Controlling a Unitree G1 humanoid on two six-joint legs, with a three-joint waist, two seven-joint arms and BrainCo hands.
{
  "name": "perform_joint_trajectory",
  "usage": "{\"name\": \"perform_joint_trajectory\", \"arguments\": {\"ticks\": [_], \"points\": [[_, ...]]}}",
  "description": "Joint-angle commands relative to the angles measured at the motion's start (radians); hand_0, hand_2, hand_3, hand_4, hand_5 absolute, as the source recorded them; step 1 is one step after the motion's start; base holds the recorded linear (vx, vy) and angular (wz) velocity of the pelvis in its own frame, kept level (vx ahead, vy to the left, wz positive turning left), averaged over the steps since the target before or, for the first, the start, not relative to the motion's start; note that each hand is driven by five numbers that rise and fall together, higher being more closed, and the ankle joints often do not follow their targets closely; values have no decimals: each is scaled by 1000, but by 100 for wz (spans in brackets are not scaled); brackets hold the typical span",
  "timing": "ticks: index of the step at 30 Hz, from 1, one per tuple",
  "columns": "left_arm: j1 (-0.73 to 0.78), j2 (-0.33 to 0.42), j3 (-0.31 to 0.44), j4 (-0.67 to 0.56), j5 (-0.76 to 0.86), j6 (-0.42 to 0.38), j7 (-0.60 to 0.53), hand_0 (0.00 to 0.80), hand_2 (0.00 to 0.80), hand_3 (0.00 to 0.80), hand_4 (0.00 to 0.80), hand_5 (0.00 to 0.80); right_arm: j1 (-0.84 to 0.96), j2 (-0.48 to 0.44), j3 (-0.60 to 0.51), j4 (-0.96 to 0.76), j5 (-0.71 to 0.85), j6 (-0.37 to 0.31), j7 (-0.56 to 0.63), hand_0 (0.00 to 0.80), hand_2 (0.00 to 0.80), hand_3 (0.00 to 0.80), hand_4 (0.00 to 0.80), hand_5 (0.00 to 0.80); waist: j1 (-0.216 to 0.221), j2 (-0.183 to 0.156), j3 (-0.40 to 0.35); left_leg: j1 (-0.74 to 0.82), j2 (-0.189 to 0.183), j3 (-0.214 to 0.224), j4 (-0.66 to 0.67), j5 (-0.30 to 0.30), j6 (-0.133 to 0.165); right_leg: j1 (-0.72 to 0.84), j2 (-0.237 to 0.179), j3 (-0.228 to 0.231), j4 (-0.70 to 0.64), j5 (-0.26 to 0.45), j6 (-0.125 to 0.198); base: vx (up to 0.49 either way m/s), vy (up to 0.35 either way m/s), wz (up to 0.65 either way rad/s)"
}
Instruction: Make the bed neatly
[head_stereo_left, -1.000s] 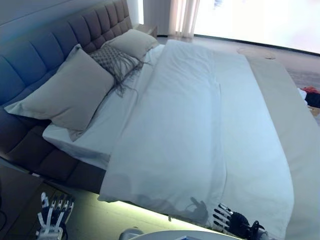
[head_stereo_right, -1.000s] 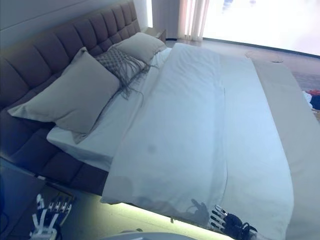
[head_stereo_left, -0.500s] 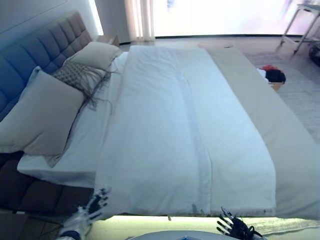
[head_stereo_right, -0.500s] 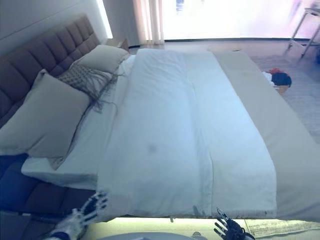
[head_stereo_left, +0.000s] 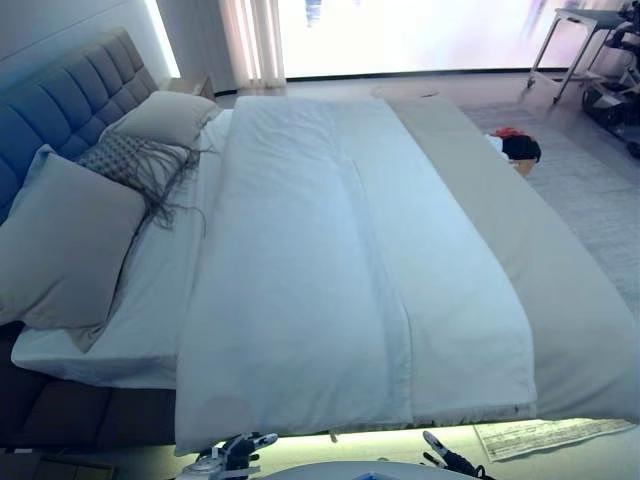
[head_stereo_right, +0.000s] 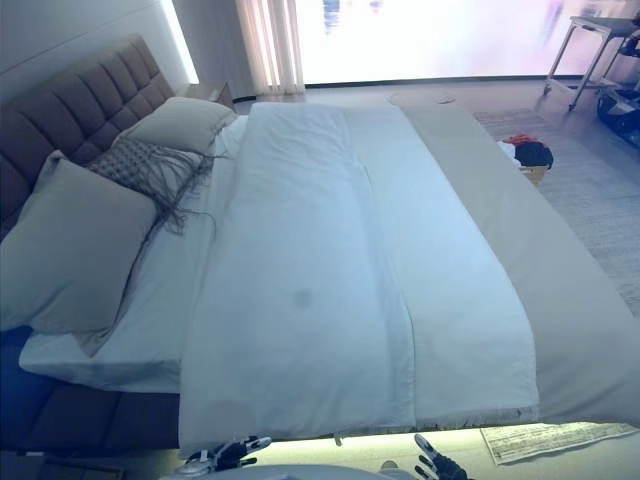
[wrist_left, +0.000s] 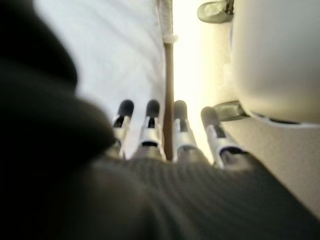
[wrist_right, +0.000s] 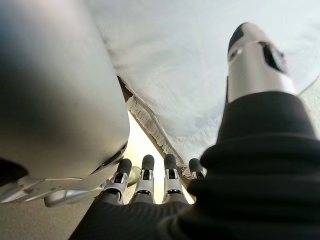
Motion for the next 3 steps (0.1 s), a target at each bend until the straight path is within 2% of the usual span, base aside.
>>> {"name": "perform_joint_trajectory", "arguments": {"ticks": [1, 3], "points": [[-68, -21, 10, 69, -37, -3, 3, 0, 0, 0, 0, 0, -87, 69, 41, 26, -8, -11, 10, 0, 0, 0, 0, 0, 6, -44, 20, -39, -40, -44, 0, -20, 37, 29, -55, -28, 3, -14, 68, 0, 0, 0], [-71, -17, 16, 63, -58, -8, -3, 0, 0, 0, 0, 0, -91, 70, 53, 22, -8, -8, 5, 0, 0, 0, 0, 0, 10, -43, 19, -40, -40, -48, 0, -21, 36, 31, -56, -31, 3, -15, 68, 0, 0, 0]]}}
